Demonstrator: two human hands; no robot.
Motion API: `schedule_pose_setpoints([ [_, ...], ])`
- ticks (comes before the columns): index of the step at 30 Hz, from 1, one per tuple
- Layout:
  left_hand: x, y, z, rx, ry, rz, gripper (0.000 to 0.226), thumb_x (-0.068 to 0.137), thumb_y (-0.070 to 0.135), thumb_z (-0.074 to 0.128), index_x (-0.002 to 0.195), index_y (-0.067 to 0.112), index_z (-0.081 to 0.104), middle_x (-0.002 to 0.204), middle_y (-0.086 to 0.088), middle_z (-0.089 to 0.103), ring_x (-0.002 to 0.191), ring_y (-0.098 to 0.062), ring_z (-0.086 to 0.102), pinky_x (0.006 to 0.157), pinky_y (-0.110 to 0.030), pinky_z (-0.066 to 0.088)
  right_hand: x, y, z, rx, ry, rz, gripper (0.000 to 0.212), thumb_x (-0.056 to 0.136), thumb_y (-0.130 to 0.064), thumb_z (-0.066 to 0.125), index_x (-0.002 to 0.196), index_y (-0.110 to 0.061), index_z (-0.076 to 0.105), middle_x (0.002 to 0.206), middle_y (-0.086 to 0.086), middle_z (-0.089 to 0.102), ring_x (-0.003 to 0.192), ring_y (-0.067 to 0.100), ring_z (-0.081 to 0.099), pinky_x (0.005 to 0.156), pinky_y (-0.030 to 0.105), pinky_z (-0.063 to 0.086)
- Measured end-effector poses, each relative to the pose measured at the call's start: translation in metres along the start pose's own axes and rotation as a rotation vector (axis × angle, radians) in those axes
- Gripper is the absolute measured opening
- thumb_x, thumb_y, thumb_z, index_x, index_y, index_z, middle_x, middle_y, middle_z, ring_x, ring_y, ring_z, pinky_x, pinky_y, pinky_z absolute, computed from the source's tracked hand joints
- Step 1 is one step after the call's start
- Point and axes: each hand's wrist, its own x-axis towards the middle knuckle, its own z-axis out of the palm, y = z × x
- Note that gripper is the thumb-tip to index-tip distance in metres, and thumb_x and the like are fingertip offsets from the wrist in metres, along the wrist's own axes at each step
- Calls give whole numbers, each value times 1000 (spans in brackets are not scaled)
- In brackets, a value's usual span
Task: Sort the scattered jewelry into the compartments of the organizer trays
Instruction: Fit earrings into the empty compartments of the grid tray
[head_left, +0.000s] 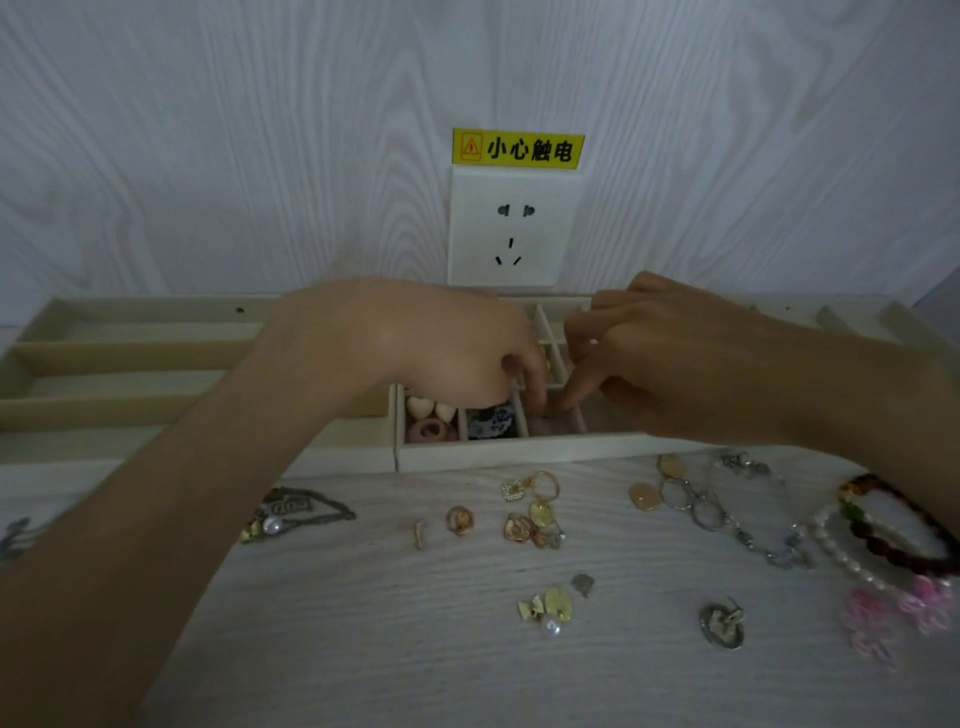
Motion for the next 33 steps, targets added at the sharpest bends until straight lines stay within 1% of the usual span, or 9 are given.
schedule_pose_setpoints([
  [5, -4, 10, -5, -19, 33, 23, 34, 86, 9, 53, 90, 39, 69, 83, 9, 64, 73, -9, 58, 70, -36, 50, -2, 4, -2, 42, 56, -10, 41, 76, -17, 45, 90, -46, 71, 73, -22, 45, 68, 5, 37, 61, 20, 22],
  [9, -7, 19, -10, -21, 89, 34, 37, 85, 6, 49, 90, 39, 66, 86, -1, 63, 84, -18, 59, 79, -43, 49, -5, 7, -2, 68, 49, -17, 43, 77, -12, 49, 92, -47, 70, 78, -20, 52, 70, 3, 37, 67, 13, 21],
  [13, -5, 20, -3, 57, -70, 1, 48, 88, 6, 44, 114, 42, 64, 89, 3, 63, 84, -15, 58, 79, -38, 50, -12, 13, -7, 110, 62, -20, 48, 74, -10, 48, 93, -49, 69, 74, -12, 59, 67, 5, 45, 63, 24, 32],
  [16, -4, 24, -2, 95, -110, -12, 53, 88, 3, 43, 123, 40, 59, 85, 6, 59, 84, -14, 56, 78, -34, 49, -13, 13, -10, 94, 77, -21, 50, 75, -9, 48, 94, -50, 68, 74, -12, 60, 67, 4, 45, 64, 19, 32],
  [19, -5, 25, -2, 122, -92, -27, 49, 88, 7, 44, 119, 40, 61, 73, 18, 45, 78, -7, 49, 74, -26, 45, -13, 12, -11, 110, 55, -5, 51, 81, -3, 54, 96, -50, 68, 78, -9, 62, 70, 8, 48, 67, 26, 33],
  [24, -7, 18, 1, 66, -47, -81, 29, 88, 25, 50, 109, 36, 66, 80, 13, 54, 86, -13, 57, 81, -32, 49, -8, 2, -6, 98, 68, -35, 46, 74, -12, 49, 93, -48, 69, 74, -30, 44, 70, 2, 41, 65, 16, 29],
  [27, -8, 21, 1, 77, -47, -96, 26, 88, 28, 50, 107, 34, 67, 89, 8, 60, 88, -17, 59, 84, -38, 51, -5, -1, -2, 78, -10, -10, 41, 84, -15, 49, 98, -48, 69, 77, -23, 51, 75, 3, 41, 69, 25, 28],
  [31, -10, 16, 0, 11, -38, -80, 28, 88, 20, 53, 108, 34, 67, 90, 9, 60, 88, -18, 60, 82, -34, 50, -6, 0, -5, 86, 60, -18, 44, 76, -15, 46, 95, -48, 69, 73, -27, 42, 71, 1, 39, 66, 15, 25],
  [33, -10, 15, -3, -26, -28, -65, 34, 87, 15, 54, 110, 37, 67, 85, 15, 56, 83, -13, 57, 79, -28, 48, -10, 4, -9, 94, 94, -3, 45, 78, -11, 49, 97, -48, 69, 72, -24, 49, 69, 2, 42, 65, 17, 28],
])
